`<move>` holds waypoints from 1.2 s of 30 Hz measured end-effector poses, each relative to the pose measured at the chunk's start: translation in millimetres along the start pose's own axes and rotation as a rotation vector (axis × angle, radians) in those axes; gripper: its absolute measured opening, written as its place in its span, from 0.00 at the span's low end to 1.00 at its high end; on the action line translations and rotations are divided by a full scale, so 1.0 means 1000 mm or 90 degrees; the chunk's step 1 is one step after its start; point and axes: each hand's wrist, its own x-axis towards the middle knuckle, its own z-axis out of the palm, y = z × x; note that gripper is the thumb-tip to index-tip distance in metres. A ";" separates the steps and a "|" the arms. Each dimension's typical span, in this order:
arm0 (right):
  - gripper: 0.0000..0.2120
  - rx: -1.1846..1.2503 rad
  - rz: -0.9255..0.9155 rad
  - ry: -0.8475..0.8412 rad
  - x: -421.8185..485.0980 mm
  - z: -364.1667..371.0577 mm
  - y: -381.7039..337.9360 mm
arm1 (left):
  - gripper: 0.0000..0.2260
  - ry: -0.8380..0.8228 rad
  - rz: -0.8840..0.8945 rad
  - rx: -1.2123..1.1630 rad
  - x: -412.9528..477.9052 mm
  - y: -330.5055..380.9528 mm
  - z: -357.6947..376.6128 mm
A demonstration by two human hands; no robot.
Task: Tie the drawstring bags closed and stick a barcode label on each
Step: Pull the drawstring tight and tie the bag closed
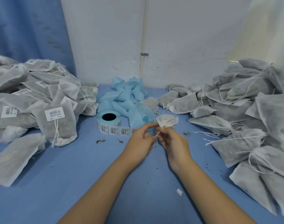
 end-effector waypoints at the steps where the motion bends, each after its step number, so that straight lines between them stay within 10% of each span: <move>1: 0.07 0.031 0.017 0.005 0.001 -0.001 -0.002 | 0.20 -0.001 0.000 0.012 0.001 0.001 0.001; 20: 0.08 -0.055 -0.025 -0.070 0.000 -0.005 -0.007 | 0.06 0.168 0.183 0.455 -0.009 -0.007 -0.010; 30: 0.08 -0.984 -0.442 0.026 -0.007 -0.008 -0.006 | 0.10 0.157 0.264 0.610 -0.017 0.002 -0.005; 36: 0.19 -1.027 -0.520 -0.031 -0.012 -0.009 -0.006 | 0.11 0.104 0.307 0.418 -0.013 -0.001 0.002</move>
